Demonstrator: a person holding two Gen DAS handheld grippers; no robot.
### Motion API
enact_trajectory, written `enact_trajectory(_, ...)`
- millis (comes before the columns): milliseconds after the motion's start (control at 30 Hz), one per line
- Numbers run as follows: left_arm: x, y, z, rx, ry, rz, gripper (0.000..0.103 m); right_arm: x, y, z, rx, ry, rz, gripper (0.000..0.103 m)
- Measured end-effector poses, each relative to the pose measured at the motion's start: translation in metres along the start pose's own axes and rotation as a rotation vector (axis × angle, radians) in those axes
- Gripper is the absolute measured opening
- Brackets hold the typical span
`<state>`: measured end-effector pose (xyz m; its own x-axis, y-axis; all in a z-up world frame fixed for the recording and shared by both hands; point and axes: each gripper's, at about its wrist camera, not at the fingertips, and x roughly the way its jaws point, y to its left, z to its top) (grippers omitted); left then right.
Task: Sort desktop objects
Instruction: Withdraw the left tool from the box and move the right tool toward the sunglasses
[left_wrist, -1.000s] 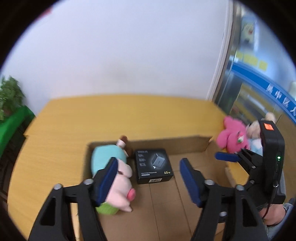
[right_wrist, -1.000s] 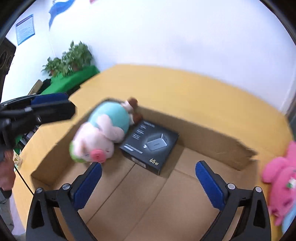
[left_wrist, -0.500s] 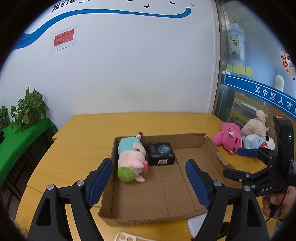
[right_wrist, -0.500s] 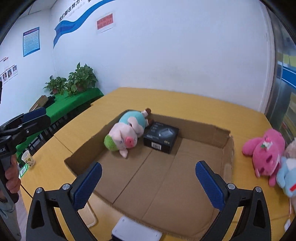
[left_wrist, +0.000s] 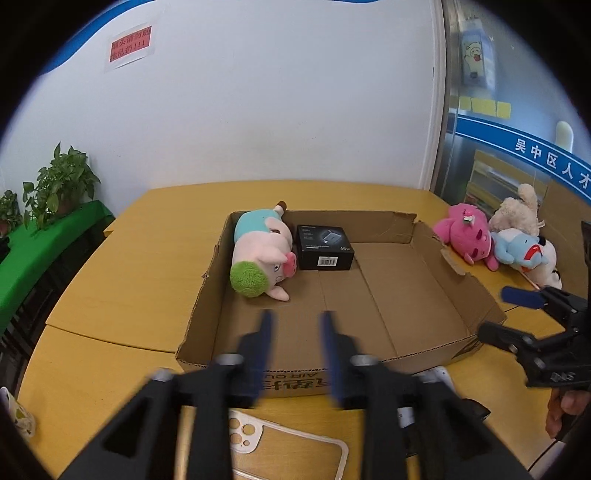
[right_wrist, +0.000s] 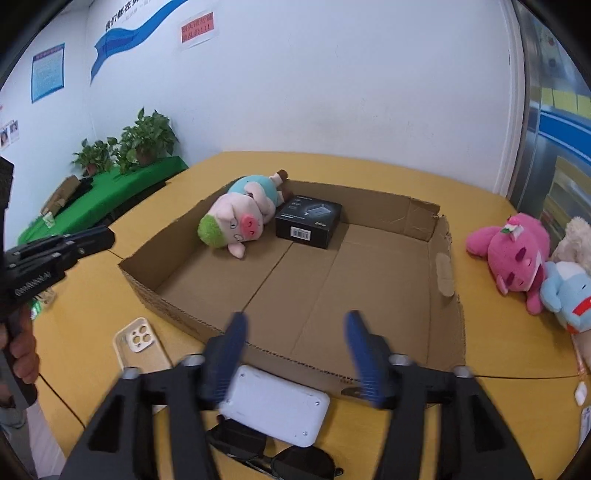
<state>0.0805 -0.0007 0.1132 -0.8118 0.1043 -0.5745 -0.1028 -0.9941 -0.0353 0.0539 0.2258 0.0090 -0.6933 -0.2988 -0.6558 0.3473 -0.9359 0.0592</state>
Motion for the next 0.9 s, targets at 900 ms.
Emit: enact_trajectory(900,0.012,-0.018,-0.091,0.025,0.154,-0.093,0.079,0.056,0.002,-0.125,-0.257,0.388,0.249,0.089)
